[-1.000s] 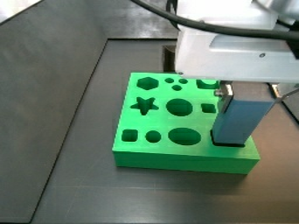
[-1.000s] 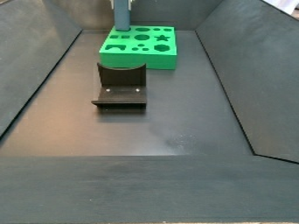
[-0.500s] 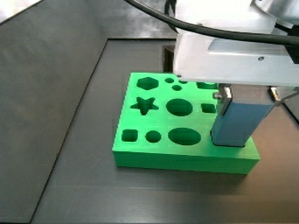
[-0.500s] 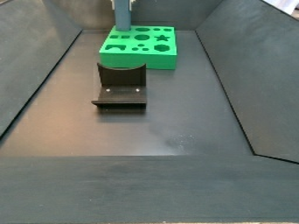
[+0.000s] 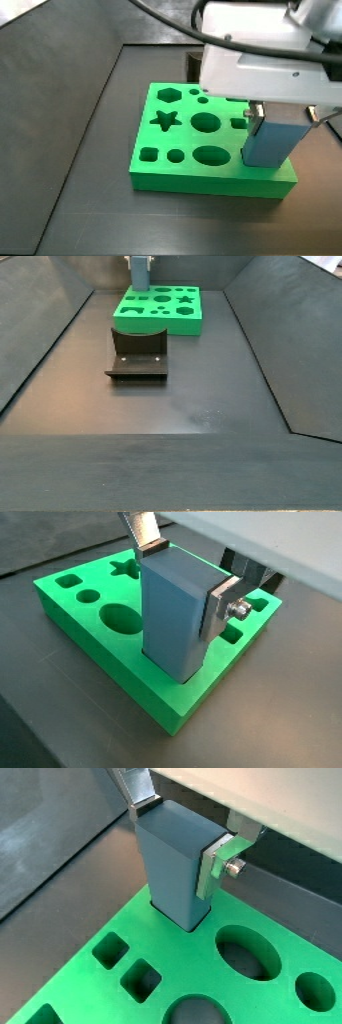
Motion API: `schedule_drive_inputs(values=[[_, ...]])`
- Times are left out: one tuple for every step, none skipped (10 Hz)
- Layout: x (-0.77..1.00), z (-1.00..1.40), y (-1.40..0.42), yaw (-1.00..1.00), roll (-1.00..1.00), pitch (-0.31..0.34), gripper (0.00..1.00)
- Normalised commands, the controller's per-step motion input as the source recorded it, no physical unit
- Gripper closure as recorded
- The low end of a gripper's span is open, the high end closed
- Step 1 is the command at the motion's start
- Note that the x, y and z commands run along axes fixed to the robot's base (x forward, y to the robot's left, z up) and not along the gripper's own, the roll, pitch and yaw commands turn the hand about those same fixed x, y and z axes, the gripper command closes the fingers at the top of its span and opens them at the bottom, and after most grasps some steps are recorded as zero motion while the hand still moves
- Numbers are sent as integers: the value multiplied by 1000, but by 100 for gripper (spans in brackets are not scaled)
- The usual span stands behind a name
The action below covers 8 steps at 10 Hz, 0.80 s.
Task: Pick up the rectangle object. Move up. Move to above the board. Insert the rectangle object.
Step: Insert the rectangle object.
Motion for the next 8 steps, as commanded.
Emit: schedule_drive_inputs(values=[[491, -371, 91, 183, -89, 311, 100], [460, -354, 89, 231, -147, 374, 100], [466, -314, 103, 217, -104, 403, 100], [486, -346, 146, 226, -17, 396, 100], [594, -549, 114, 291, 0, 316, 100], [674, -714, 106, 257, 0, 250, 100], [191, 0, 23, -94, -50, 79, 100], [0, 0, 0, 0, 0, 0, 100]])
